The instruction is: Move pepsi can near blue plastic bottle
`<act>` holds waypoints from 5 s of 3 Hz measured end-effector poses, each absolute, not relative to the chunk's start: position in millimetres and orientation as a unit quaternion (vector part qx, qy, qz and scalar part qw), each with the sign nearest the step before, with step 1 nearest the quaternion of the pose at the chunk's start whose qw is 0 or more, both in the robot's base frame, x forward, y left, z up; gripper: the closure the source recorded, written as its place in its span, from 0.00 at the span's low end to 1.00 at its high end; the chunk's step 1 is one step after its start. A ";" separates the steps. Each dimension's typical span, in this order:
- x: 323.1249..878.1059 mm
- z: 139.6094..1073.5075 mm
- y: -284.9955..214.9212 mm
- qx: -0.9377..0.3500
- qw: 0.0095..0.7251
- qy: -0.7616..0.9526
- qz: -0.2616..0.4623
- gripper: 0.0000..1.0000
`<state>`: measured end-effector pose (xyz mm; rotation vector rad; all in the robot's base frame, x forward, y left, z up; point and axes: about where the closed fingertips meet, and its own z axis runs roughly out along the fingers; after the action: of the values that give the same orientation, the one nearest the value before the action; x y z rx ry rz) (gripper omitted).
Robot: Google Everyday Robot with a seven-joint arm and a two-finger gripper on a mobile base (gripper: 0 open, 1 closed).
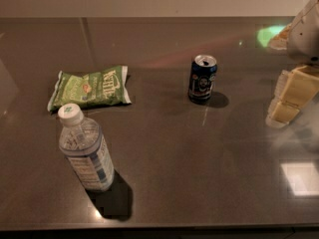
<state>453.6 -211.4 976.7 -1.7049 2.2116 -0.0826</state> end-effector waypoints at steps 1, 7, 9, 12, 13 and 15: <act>472.9 972.7 -205.8 -0.599 0.185 0.779 -0.024 0.00; 605.7 903.4 -137.4 -0.558 0.244 0.785 0.109 0.00; 608.9 902.5 -127.3 -0.554 0.256 0.780 0.138 0.41; 541.2 936.7 -86.5 -0.592 0.278 0.730 0.198 1.00; 501.6 938.4 -63.8 -0.613 0.279 0.710 0.204 1.00; 445.7 922.7 -3.7 -0.659 0.263 0.668 0.224 1.00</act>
Offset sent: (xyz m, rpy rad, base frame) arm 0.0759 0.0197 -0.0257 0.1347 -0.0432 0.0118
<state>445.7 -3.7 922.7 -1.7821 1.8069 0.6048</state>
